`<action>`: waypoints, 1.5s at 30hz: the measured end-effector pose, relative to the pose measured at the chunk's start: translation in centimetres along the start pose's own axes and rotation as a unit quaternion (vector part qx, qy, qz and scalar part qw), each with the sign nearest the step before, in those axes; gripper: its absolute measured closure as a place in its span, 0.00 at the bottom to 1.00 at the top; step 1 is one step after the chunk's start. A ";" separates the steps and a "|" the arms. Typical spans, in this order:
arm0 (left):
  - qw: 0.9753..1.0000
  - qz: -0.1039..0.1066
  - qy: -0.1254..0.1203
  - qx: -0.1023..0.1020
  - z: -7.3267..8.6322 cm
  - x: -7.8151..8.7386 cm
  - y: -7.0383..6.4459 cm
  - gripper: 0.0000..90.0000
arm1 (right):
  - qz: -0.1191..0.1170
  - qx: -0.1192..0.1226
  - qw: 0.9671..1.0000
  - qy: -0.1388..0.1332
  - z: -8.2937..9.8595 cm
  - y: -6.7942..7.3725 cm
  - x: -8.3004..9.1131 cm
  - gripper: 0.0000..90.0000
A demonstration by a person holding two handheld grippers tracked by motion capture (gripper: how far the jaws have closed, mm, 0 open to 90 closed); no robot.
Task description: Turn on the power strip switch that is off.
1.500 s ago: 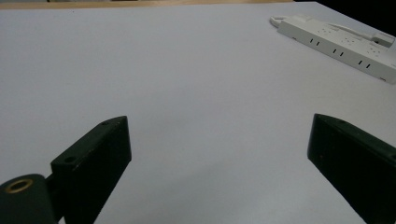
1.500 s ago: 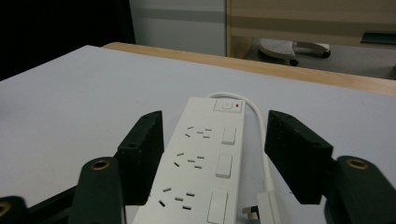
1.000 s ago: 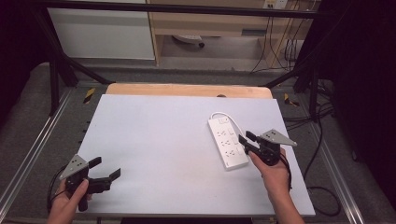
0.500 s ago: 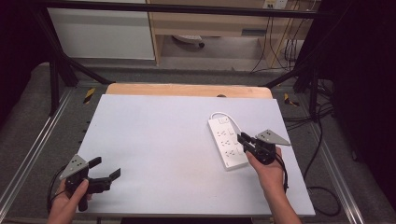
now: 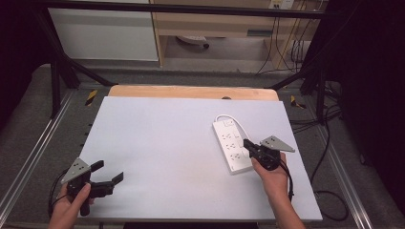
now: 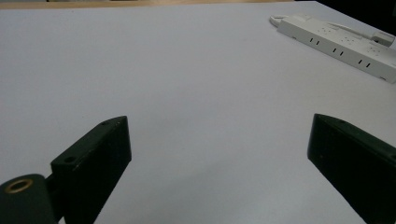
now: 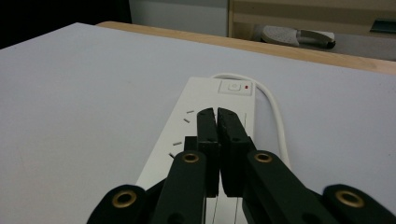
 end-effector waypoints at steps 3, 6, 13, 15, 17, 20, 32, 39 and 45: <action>1.000 0.000 -0.001 0.000 0.0 0.0 0.0 0.07 | -0.001 0.000 1.000 0.003 0.3 0.1 -0.1 1.00; 1.000 0.000 -0.001 0.000 0.0 0.0 0.0 0.07 | -0.001 -0.001 1.000 0.007 0.5 0.1 -0.2 1.00; 1.000 0.000 -0.001 -0.001 0.0 0.0 0.0 0.07 | -0.002 0.000 1.000 0.019 1.0 0.1 -0.7 1.00; 1.000 0.000 -0.001 -0.001 0.0 0.0 0.0 0.07 | -0.002 0.000 1.000 0.020 1.1 0.2 -0.7 1.00; 1.000 0.000 0.000 -0.001 0.0 0.0 0.0 0.07 | -0.001 0.001 1.000 0.024 1.2 0.2 -0.9 1.00; 1.000 0.001 -0.001 -0.001 0.0 0.0 0.0 0.07 | -0.003 0.003 1.000 0.030 1.3 0.3 -1.1 1.00; 1.000 0.002 0.000 -0.002 0.0 0.0 0.0 0.07 | 0.001 0.001 0.999 0.050 2.1 0.1 -1.4 1.00; 1.000 0.002 0.000 -0.002 0.0 0.0 -0.1 0.07 | 0.003 0.002 0.998 0.056 2.4 0.0 -1.6 1.00; 1.000 0.002 0.000 -0.002 0.0 0.0 -0.1 0.07 | 0.002 0.001 0.998 0.059 2.5 0.1 -1.7 1.00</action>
Point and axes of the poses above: each handheld gripper's, and its own axes: x roughly backward along the jaws, z roughly out of its underside, y roughly to its left, the point moved 1 cm from there along -x, roughly forward along the jaws, and after that the axes turned 15 degrees about x, right-handed, at the moved point
